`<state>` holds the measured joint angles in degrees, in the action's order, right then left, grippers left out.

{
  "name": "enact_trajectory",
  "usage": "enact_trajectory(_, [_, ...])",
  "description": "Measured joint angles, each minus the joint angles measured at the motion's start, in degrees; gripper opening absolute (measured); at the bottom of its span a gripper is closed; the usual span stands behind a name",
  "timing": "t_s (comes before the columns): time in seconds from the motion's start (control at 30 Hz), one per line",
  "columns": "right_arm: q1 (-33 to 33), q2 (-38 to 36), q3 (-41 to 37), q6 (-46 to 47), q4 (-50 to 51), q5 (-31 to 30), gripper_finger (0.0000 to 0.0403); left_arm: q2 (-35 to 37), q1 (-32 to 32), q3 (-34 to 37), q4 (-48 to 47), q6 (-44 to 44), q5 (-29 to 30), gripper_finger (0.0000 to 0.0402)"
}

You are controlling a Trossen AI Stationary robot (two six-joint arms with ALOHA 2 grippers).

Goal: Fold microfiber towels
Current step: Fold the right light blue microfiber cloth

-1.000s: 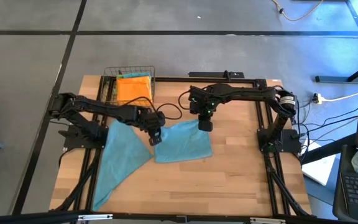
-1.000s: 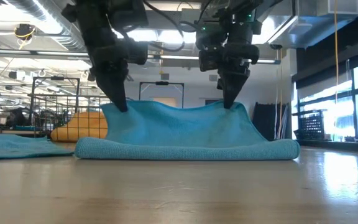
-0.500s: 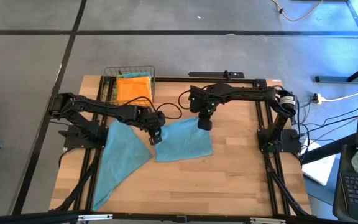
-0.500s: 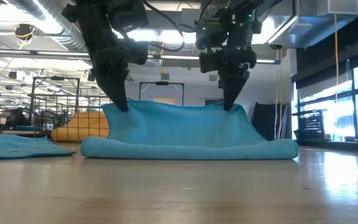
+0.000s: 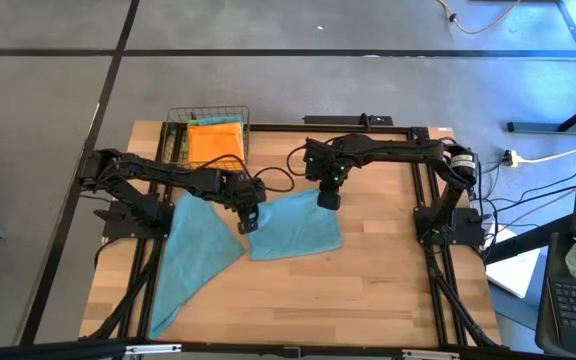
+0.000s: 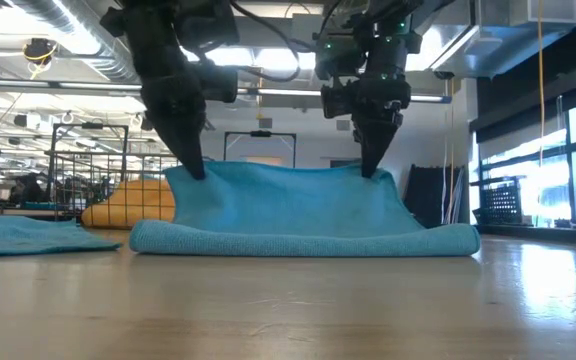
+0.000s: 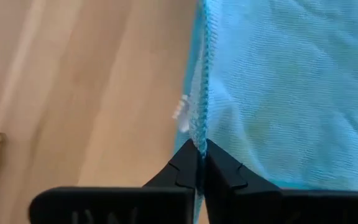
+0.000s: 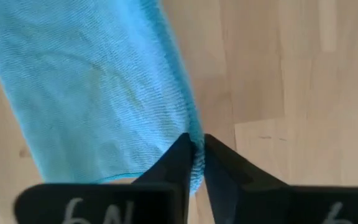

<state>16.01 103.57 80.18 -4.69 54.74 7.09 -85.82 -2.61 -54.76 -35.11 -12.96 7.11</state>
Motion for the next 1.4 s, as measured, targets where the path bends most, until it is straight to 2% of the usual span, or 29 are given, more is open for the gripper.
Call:
enact_trajectory(0.17, [-0.01,0.00,0.00,0.37,0.32,-2.45,0.0073,0.00,-0.62,0.00,-0.20,-0.23,-1.35,0.0066])
enact_trajectory(0.37, [0.00,-0.85,0.00,4.03,2.71,-9.05,0.0121,0.55,-1.14,-1.56,-5.06,-1.92,2.47,0.0128])
enact_trajectory(0.47, [0.00,-3.62,0.00,5.84,1.27,-10.62,0.0126,0.55,-1.14,-4.64,-9.49,-1.91,4.02,0.0140])
enact_trajectory(0.67, [0.00,-7.59,0.07,6.20,0.63,-10.22,0.0118,0.55,-0.25,-7.58,-11.07,-3.47,4.29,0.0139])
enact_trajectory(0.77, [-1.19,-9.42,0.07,7.62,1.96,-6.70,0.0116,0.57,1.52,-8.36,-13.52,-7.42,4.29,0.0139])
enact_trajectory(0.87, [-5.50,-12.65,0.01,6.38,1.19,-4.50,0.0113,2.60,4.90,-8.51,-13.67,-9.43,5.99,0.0136])
enact_trajectory(1.0, [-11.75,-17.33,-5.07,2.46,-8.18,-3.98,0.0095,6.24,8.76,-8.52,-13.62,-12.91,10.64,0.0118])
enact_trajectory(1.1, [-14.13,-19.14,-12.59,5.02,-15.68,-3.80,0.0080,8.96,11.92,-8.52,-13.36,-18.65,11.95,0.0100])
enact_trajectory(1.17, [-14.89,-19.36,-18.11,10.72,-20.45,0.60,0.0073,9.85,15.16,-8.52,-13.01,-20.65,11.61,0.0090])
enact_trajectory(1.3, [-15.21,-18.42,-28.05,22.23,-31.96,16.47,0.0062,10.12,21.77,-8.52,-11.85,-22.51,10.77,0.0073])
enact_trajectory(1.4, [-15.32,-18.47,-32.59,30.26,-35.52,18.86,0.0053,9.82,25.45,-8.55,-11.93,-27.47,11.33,0.0057])
